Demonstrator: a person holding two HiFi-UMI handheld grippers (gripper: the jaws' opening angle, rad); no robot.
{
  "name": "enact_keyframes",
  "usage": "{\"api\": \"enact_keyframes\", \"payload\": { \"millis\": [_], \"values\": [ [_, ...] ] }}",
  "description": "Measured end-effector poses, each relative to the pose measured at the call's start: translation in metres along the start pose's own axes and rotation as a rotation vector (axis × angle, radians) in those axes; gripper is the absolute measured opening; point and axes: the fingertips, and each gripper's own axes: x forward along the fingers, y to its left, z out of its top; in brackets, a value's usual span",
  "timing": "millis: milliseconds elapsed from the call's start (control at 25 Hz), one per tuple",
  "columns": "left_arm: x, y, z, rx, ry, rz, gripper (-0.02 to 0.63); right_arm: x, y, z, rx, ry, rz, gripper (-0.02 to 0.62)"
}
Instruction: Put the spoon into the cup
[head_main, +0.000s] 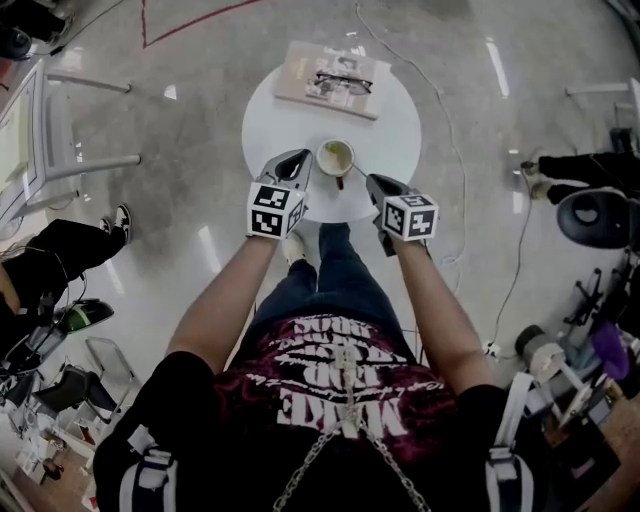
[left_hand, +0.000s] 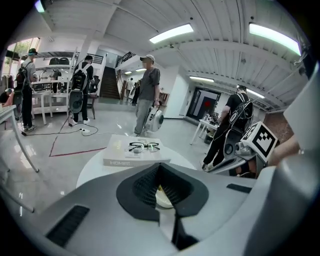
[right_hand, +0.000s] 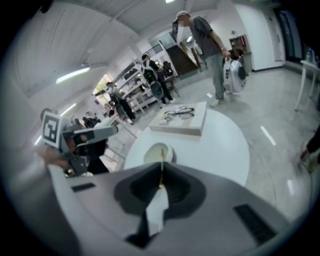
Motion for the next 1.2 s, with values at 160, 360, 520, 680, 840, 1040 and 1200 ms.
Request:
{"api": "enact_keyframes", "payload": {
  "millis": [160,360,520,680,840,1040,1200],
  "values": [
    [0.006,0.004,-0.013,0.001,0.028,0.009,0.029,0.012,-0.009,-0.004,-0.009,0.04,-0.019,0.035],
    [0.009,0.006,-0.019,0.014,0.054,0.008,0.029,0.024,-0.004,-0.008,-0.018,0.072,-0.003,0.035],
    [0.009,0.003,-0.022,0.018,0.063,0.004,0.029,0.029,-0.002,-0.014,-0.032,0.09,-0.003,0.038],
    [0.009,0.001,-0.019,0.026,0.06,0.002,0.029,0.027,-0.003,-0.013,-0.075,0.077,-0.014,0.044],
    [0.005,0.001,-0.01,0.033,0.041,0.006,0.029,0.024,-0.001,-0.008,-0.109,0.063,-0.021,0.14],
    [-0.005,0.001,0.0,0.04,0.015,0.011,0.029,0.013,-0.002,0.0,-0.185,0.045,-0.064,0.175],
    [-0.023,-0.003,0.014,0.069,-0.021,0.004,0.029,-0.023,-0.008,0.03,-0.272,-0.079,-0.197,0.178]
  ]
}}
